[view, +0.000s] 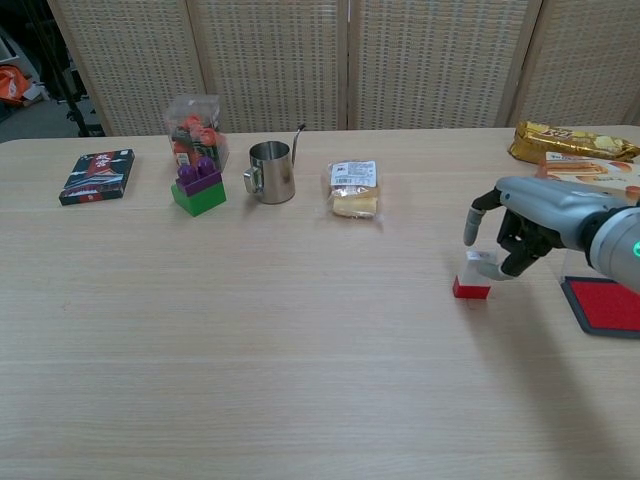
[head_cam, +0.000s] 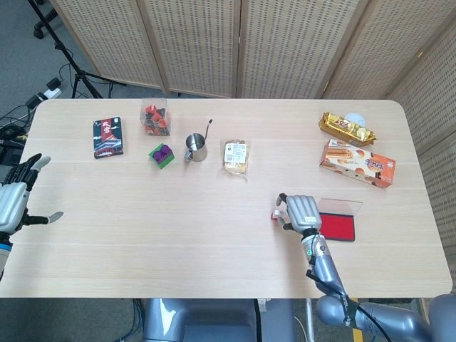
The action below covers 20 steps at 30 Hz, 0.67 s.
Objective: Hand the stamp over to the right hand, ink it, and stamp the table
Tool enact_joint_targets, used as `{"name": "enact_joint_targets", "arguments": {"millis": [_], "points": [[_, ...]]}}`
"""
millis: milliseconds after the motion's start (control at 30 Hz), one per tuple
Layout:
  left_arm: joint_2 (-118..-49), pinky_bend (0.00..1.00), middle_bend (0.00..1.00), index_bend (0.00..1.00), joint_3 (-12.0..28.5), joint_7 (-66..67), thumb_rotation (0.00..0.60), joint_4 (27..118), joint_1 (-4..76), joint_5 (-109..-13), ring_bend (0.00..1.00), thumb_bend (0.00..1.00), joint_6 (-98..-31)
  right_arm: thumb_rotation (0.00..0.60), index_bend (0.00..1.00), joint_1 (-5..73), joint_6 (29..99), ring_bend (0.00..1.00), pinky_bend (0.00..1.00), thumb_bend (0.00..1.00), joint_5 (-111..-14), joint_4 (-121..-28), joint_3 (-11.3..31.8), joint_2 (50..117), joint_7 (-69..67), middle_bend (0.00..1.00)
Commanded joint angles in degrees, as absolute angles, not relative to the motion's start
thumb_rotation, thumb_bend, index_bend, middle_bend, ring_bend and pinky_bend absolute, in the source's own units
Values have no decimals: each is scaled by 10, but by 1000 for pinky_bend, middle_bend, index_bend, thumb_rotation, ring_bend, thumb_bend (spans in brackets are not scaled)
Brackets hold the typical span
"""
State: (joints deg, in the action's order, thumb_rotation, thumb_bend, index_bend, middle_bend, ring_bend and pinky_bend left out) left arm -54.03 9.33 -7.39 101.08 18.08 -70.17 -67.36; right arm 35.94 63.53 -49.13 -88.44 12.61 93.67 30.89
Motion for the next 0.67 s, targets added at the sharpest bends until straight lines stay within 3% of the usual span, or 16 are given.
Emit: {"name": "enact_joint_targets", "arguments": {"millis": [33,233,333,367,400,467,500,533,567,667], "points": [[-540,0,0,0,93,-75,600,1010,181,-702,0,62,-673,600,393,359,638,986,1000,363,-492,-895,125,931,310,937],[-539,0,0,0,93,-78,600,1011,180,-703,0,62,-673,600,380,344,666,979,1000,363,-533,-969,119,890,299,905],[-539,0,0,0,92,-79,600,1011,178,-706,0,62,-677,600,331,327,691,785,963,300,-580,-1019,111,854,283,734],[-538,0,0,0,91,-79,600,1011,176,-708,0,62,-680,600,284,317,701,611,881,209,-607,-1039,103,836,270,596],[-538,0,0,0,90,-80,600,1011,174,-710,0,62,-682,600,229,309,709,398,733,109,-629,-1052,96,821,260,429],[-539,0,0,0,88,-79,600,1009,169,-714,0,62,-692,600,149,286,729,121,450,11,-682,-1077,73,783,238,188],[-541,0,0,0,86,-77,600,1007,165,-717,0,62,-698,600,133,273,743,81,386,3,-712,-1084,59,760,230,145],[-543,0,0,0,85,-75,600,1006,162,-720,0,62,-704,600,94,264,756,12,230,0,-733,-1085,51,748,225,56],[-546,0,0,0,84,-71,600,1003,159,-724,0,61,-713,600,65,254,774,0,135,0,-755,-1082,45,737,220,13],[-569,0,0,0,80,-58,600,988,146,-748,0,61,-755,600,30,213,843,0,26,0,-833,-1041,19,716,186,0]]}}
